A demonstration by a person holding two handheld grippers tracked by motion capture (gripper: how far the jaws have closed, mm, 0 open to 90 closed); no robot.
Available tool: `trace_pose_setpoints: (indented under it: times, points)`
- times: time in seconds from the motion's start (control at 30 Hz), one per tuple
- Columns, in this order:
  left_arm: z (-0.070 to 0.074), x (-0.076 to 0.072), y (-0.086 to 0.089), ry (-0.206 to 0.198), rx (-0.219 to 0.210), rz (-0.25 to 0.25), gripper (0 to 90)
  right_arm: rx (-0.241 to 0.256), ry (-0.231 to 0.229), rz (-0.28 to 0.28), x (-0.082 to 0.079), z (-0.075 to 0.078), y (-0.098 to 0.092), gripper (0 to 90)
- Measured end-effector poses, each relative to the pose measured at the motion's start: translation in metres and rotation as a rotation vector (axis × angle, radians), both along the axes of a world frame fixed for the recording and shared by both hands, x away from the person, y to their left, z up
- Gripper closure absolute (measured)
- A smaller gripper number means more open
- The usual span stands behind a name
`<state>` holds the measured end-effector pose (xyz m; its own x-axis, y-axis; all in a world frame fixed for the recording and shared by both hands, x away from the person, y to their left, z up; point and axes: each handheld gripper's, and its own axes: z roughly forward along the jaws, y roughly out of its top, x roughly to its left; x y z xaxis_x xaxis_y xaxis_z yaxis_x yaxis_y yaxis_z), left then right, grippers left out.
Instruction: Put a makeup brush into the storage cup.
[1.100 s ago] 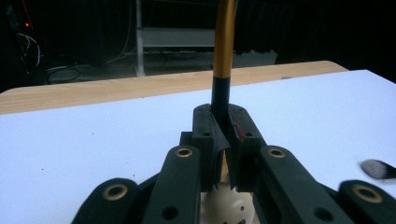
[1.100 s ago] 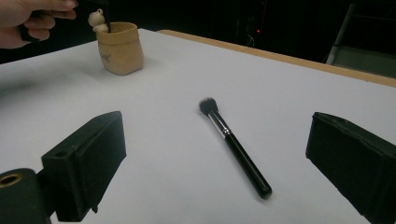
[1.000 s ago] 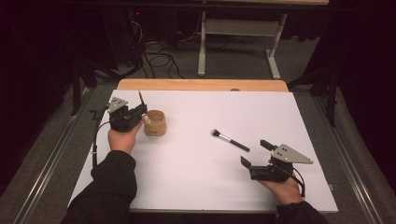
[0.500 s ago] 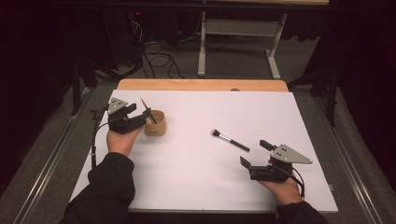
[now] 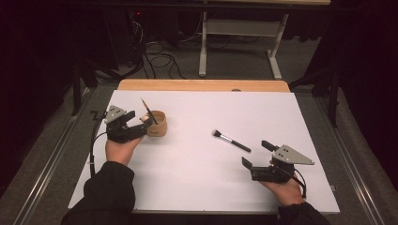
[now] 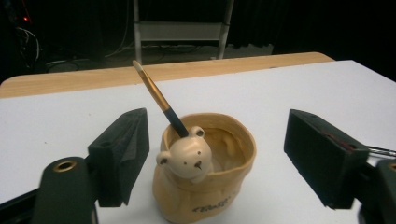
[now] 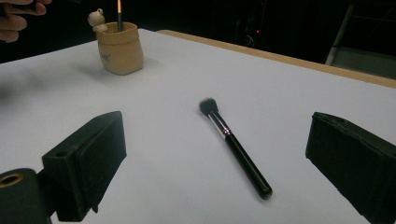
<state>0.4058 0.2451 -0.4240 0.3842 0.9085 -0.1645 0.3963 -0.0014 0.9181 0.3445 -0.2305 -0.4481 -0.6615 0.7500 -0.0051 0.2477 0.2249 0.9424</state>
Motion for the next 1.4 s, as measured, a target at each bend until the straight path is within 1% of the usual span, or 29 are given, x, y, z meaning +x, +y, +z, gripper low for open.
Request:
trace_pose_setpoints:
  times: [0.1, 0.17, 0.27, 0.33, 0.5, 0.57, 0.73, 0.87, 0.97, 1.03, 1.13, 1.17, 1.23, 1.27, 1.33, 1.4]
  points:
    - [0.001, -0.006, -0.001, 0.005, -0.009, -0.004, 18.5, -0.001, -0.001, 0.001, 0.000, 0.000, 0.000, 5.5]
    - [0.002, -0.011, -0.003, 0.007, -0.001, -0.009, 16.4, -0.001, -0.003, 0.000, 0.000, 0.000, 0.000, 5.5]
    - [0.004, -0.016, -0.005, 0.007, -0.015, -0.025, 15.4, 0.001, -0.003, 0.000, 0.000, 0.000, 0.000, 5.5]
    - [0.005, -0.021, -0.007, 0.006, -0.005, -0.035, 13.9, 0.001, -0.004, 0.000, 0.000, 0.001, 0.000, 5.5]
    - [0.003, -0.032, -0.012, -0.004, 0.000, -0.050, 9.7, 0.001, -0.004, 0.000, -0.001, 0.001, 0.001, 5.5]
    - [0.002, -0.037, -0.014, -0.009, 0.009, -0.059, 7.7, 0.000, -0.005, 0.000, -0.001, 0.001, 0.001, 5.5]
    - [-0.002, -0.048, -0.018, -0.025, 0.006, -0.088, 3.1, -0.004, -0.005, 0.001, -0.001, 0.001, 0.001, 5.5]
    - [-0.007, -0.056, -0.023, -0.025, 0.010, -0.128, 0.1, -0.006, -0.003, 0.000, -0.001, 0.000, 0.002, 5.5]
    - [-0.011, -0.061, -0.027, -0.022, 0.018, -0.151, 0.1, -0.006, -0.004, 0.000, -0.001, 0.000, 0.002, 5.5]
    - [-0.013, -0.066, -0.030, -0.018, 0.037, -0.160, 0.1, -0.006, -0.002, 0.001, -0.001, 0.000, 0.002, 5.5]
    - [-0.022, -0.074, -0.035, -0.010, 0.061, -0.182, 0.1, -0.010, -0.003, 0.003, -0.001, -0.001, 0.003, 5.5]
    - [-0.027, -0.077, -0.037, -0.006, 0.058, -0.191, 0.1, -0.011, -0.003, 0.004, -0.001, -0.001, 0.003, 5.5]
    - [-0.032, -0.078, -0.039, 0.011, 0.042, -0.226, 0.1, -0.013, -0.002, 0.005, -0.002, -0.001, 0.004, 5.5]
    - [-0.034, -0.078, -0.042, 0.009, 0.040, -0.255, 0.1, -0.015, -0.003, 0.004, -0.002, -0.001, 0.004, 5.5]
    - [-0.035, -0.079, -0.048, 0.000, 0.050, -0.282, 0.1, -0.018, -0.004, 0.003, -0.001, -0.002, 0.004, 5.5]
    - [-0.038, -0.079, -0.053, 0.001, 0.059, -0.316, 0.1, -0.023, -0.003, -0.001, -0.001, -0.002, 0.004, 5.5]
